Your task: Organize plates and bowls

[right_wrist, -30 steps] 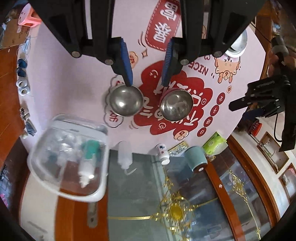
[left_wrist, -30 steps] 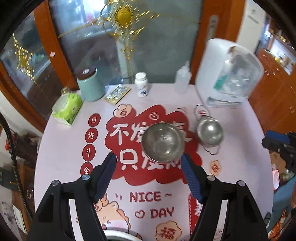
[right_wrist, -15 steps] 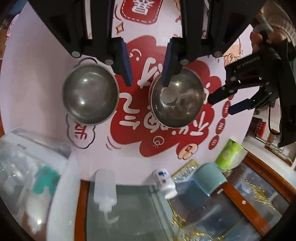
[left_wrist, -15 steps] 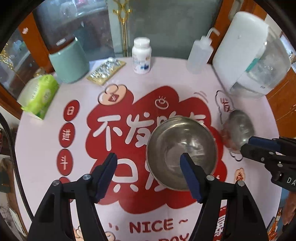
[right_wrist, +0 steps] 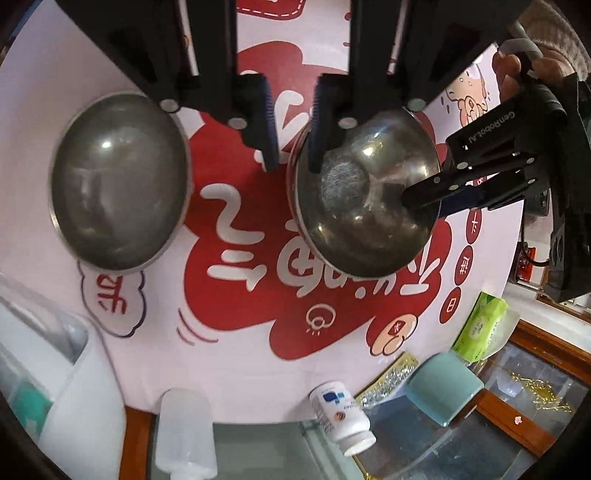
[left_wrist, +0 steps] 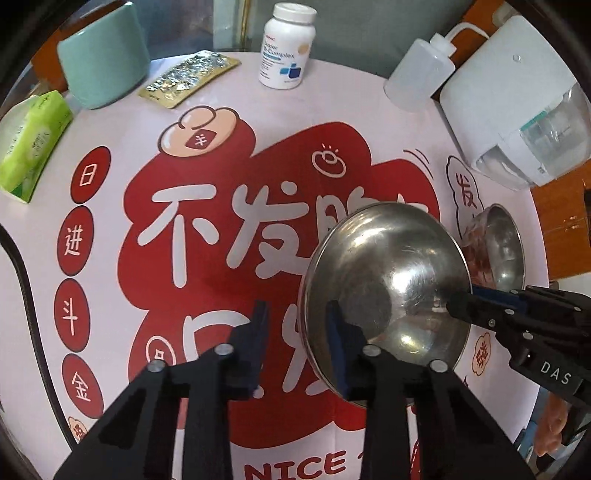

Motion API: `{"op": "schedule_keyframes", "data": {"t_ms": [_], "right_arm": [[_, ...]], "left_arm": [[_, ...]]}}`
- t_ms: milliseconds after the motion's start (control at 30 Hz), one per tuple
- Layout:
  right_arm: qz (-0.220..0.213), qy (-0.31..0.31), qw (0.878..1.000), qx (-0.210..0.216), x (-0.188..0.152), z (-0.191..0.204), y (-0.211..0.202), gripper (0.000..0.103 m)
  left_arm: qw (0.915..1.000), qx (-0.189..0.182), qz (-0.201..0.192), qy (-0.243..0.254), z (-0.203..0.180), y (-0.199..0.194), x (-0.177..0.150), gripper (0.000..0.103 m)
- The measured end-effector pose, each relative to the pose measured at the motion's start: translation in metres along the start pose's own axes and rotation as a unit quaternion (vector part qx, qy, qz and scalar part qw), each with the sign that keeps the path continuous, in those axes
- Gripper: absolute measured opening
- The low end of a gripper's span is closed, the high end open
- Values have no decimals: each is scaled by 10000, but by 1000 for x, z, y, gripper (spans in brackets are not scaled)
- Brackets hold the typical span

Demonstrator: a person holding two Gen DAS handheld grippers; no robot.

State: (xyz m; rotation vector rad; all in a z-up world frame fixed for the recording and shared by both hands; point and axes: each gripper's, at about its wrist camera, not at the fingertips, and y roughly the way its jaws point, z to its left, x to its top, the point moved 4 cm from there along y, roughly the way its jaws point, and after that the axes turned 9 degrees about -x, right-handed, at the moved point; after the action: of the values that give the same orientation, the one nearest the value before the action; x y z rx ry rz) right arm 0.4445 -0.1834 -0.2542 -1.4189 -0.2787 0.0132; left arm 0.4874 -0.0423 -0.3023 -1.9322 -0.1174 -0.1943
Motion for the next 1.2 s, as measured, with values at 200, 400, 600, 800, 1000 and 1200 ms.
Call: {"op": "schedule_keyframes", "data": {"t_ms": [200, 400, 600, 800, 1000, 1200], "right_arm": [[-36, -47, 10000, -56, 0, 3, 0, 10], [-113, 81, 9999, -55, -12, 0, -15, 9], [-323, 195, 9993, -81, -42, -7, -62, 9], [-474, 230, 9984, -204, -85, -13, -111, 9], [-731, 233, 9969, -160, -146, -20, -164, 9], [-859, 54, 9960, -219, -213, -11, -195, 9]], "left_arm": [[9999, -22, 108, 98, -7, 6, -2, 9], [9994, -15, 121, 336, -26, -9, -8, 9], [9969, -86, 158, 769, -60, -39, -28, 10], [9937, -211, 133, 1089, -98, -86, -68, 11], [9903, -222, -37, 1370, -139, -141, -121, 12], [9894, -38, -97, 1448, -168, -175, -189, 12]]}}
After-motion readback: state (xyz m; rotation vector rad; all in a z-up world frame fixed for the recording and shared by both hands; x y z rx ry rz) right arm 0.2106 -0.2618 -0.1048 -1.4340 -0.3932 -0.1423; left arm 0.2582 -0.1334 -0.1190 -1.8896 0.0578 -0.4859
